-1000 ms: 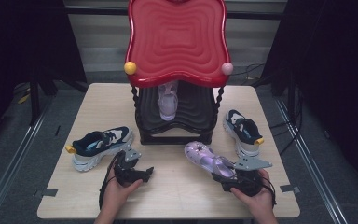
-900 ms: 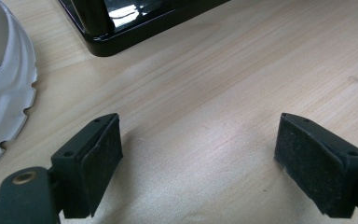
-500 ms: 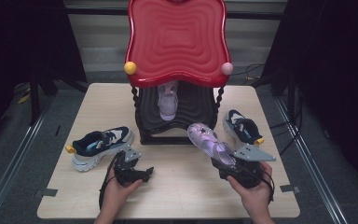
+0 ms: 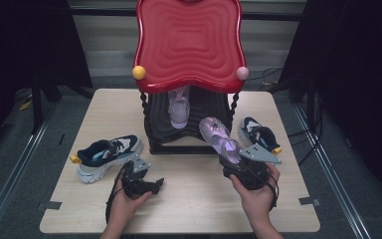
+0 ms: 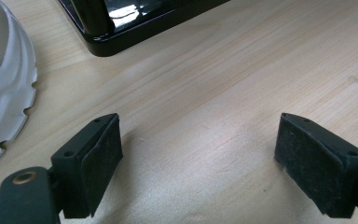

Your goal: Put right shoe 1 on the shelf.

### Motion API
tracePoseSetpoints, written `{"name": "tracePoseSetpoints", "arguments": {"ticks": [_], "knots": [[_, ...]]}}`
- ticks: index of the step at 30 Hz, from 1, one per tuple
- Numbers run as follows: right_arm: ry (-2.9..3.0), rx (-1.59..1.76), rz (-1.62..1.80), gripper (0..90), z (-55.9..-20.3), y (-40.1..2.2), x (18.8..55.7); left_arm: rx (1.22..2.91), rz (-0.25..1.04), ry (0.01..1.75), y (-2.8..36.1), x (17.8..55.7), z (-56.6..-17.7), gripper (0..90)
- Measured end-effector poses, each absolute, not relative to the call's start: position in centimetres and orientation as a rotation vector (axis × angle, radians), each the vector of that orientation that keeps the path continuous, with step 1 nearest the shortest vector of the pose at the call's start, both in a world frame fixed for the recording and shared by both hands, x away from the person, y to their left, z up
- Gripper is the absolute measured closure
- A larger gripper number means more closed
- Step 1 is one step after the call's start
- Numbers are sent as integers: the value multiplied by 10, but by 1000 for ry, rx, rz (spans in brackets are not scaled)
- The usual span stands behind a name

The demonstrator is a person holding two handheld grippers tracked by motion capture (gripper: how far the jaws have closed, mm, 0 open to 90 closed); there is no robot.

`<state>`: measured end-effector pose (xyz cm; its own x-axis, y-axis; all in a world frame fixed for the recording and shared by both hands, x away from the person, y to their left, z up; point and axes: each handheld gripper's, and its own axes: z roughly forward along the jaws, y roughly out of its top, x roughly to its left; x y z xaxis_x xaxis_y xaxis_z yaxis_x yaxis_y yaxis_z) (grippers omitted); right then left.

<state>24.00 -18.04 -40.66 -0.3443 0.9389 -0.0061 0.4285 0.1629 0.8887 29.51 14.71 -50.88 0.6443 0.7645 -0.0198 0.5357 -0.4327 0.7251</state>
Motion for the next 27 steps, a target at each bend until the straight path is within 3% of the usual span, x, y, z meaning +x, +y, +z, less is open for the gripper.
{"name": "tracePoseSetpoints", "arguments": {"ticks": [27], "knots": [[1640, 1388, 1072, 372, -399, -140, 284, 2142, 409, 1007, 147, 295, -509, 144]]}}
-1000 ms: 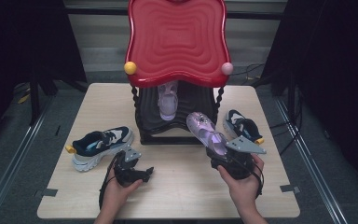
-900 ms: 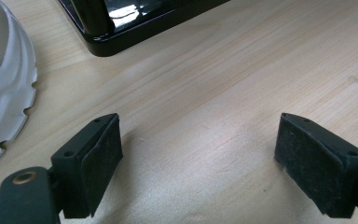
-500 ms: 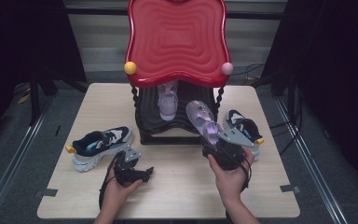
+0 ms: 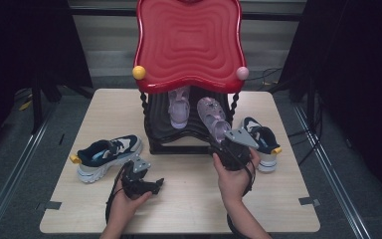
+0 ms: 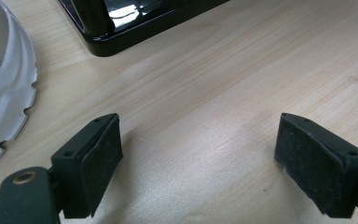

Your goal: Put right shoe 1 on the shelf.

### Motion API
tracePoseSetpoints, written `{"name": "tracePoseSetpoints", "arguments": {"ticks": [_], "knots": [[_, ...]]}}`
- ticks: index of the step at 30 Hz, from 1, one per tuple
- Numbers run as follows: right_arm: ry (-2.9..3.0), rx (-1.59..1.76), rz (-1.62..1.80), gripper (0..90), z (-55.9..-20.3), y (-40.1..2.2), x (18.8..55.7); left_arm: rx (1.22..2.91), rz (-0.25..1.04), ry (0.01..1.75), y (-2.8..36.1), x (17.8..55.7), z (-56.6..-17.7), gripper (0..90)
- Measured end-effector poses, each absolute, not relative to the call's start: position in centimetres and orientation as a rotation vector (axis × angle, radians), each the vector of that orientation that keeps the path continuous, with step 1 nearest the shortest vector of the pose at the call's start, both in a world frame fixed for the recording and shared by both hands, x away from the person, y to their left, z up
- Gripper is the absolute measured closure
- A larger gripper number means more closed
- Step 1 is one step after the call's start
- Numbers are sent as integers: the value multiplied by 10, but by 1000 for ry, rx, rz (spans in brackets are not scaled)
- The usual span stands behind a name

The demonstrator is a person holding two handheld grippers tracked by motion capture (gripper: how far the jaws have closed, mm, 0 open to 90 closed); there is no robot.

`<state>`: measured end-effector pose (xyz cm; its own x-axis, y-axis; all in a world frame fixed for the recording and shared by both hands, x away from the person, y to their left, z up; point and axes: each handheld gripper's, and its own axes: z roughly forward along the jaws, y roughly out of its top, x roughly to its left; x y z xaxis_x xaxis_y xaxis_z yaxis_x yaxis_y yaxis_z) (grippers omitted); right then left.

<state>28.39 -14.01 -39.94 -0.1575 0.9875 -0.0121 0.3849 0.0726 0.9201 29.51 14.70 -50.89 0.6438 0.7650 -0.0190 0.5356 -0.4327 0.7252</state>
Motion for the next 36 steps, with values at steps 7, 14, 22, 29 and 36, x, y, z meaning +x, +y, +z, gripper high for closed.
{"name": "tracePoseSetpoints", "arguments": {"ticks": [7, 14, 22, 29, 36], "knots": [[1586, 1411, 1069, 372, -398, -131, 293, 2142, 409, 1007, 147, 295, -509, 144], [1536, 1425, 1049, 372, -396, -121, 306, 2142, 409, 1007, 147, 295, -509, 144], [1476, 1457, 1047, 371, -391, -112, 321, 2142, 409, 1007, 147, 295, -509, 144], [1452, 1473, 1045, 371, -391, -104, 335, 2143, 406, 1006, 147, 295, -509, 145], [1436, 1486, 1034, 370, -391, -98, 350, 2142, 407, 1006, 147, 295, -509, 144]]}}
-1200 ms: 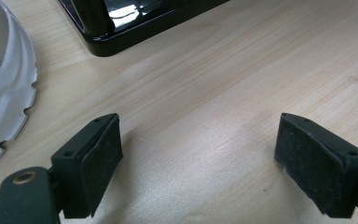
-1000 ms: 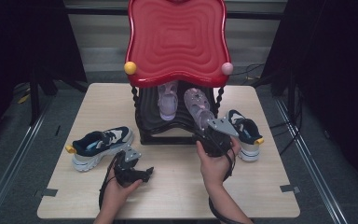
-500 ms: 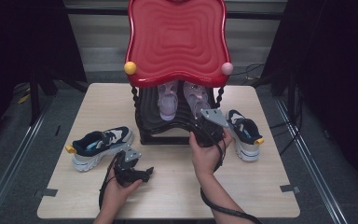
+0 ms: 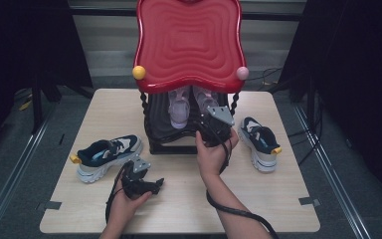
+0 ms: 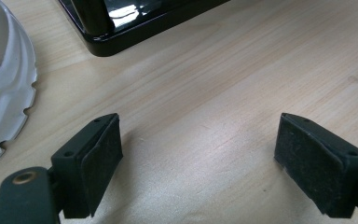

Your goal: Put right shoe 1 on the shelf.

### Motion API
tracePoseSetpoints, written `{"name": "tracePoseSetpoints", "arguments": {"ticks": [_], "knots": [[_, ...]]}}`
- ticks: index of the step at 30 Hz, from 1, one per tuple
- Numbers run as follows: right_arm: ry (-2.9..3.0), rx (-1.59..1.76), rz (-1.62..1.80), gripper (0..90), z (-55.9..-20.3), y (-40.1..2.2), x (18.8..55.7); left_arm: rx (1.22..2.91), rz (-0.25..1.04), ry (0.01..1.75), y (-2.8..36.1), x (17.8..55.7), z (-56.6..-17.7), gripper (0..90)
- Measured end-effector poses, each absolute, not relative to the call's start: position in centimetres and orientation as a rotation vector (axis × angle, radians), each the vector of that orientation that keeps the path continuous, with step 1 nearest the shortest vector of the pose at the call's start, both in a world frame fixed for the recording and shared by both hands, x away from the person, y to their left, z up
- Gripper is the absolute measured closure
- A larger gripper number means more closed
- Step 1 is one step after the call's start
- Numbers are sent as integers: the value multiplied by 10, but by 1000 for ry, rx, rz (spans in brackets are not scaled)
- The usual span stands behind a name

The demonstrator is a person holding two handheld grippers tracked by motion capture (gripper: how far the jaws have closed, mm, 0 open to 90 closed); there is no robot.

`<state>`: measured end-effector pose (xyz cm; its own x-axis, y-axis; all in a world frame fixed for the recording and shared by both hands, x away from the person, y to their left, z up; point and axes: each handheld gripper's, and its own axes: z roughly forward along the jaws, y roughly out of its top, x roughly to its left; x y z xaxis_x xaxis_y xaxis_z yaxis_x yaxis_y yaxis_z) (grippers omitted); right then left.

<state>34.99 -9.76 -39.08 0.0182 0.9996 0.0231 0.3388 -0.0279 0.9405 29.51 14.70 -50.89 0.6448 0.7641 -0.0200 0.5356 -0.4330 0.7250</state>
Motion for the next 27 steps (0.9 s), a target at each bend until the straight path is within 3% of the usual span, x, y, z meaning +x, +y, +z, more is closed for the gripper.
{"name": "tracePoseSetpoints", "arguments": {"ticks": [27], "knots": [[1387, 1585, 1028, 369, -407, -87, 383, 2143, 406, 1006, 147, 295, -509, 144]]}}
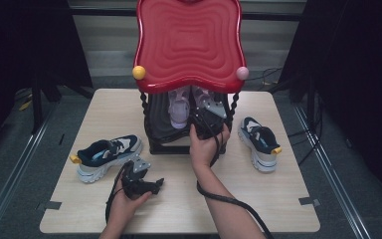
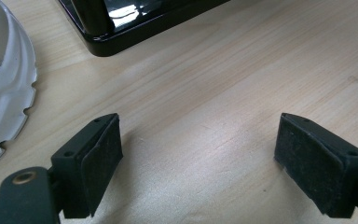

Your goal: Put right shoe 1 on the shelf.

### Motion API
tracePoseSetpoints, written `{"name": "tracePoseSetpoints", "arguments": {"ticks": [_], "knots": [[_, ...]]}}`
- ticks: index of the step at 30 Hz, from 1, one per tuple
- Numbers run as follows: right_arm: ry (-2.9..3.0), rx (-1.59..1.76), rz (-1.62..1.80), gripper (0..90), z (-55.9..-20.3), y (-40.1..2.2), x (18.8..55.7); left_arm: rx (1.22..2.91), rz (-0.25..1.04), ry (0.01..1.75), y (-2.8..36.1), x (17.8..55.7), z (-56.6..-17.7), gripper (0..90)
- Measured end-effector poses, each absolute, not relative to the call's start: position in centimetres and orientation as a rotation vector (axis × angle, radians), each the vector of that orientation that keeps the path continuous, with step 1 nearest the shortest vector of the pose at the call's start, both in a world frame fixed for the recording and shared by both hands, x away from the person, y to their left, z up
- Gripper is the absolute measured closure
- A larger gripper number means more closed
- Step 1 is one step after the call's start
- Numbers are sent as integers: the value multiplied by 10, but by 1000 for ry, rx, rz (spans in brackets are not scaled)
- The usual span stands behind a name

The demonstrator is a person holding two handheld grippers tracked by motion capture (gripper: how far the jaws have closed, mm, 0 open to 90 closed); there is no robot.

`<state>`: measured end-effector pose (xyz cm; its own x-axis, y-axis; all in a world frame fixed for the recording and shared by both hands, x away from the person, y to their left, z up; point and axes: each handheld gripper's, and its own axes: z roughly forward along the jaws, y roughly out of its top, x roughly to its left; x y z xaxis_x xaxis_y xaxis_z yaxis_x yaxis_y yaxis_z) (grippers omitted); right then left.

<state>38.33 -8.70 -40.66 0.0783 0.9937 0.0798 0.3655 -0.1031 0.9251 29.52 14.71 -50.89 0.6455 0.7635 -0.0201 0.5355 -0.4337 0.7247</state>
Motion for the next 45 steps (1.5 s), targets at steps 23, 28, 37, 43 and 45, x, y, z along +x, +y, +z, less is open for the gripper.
{"name": "tracePoseSetpoints", "arguments": {"ticks": [23, 28, 37, 43, 45], "knots": [[1416, 1578, 1065, 328, -407, -84, 386, 2142, 406, 1006, 147, 295, -509, 144], [1442, 1585, 1079, 319, -410, -85, 387, 2142, 406, 1006, 147, 295, -509, 144], [1488, 1581, 1104, 265, -415, -88, 389, 2142, 406, 1006, 147, 295, -509, 144], [1519, 1555, 1117, 241, -415, -91, 388, 2143, 406, 1005, 147, 295, -509, 144], [1529, 1544, 1110, 234, -414, -91, 387, 2142, 406, 1006, 147, 295, -509, 144]]}}
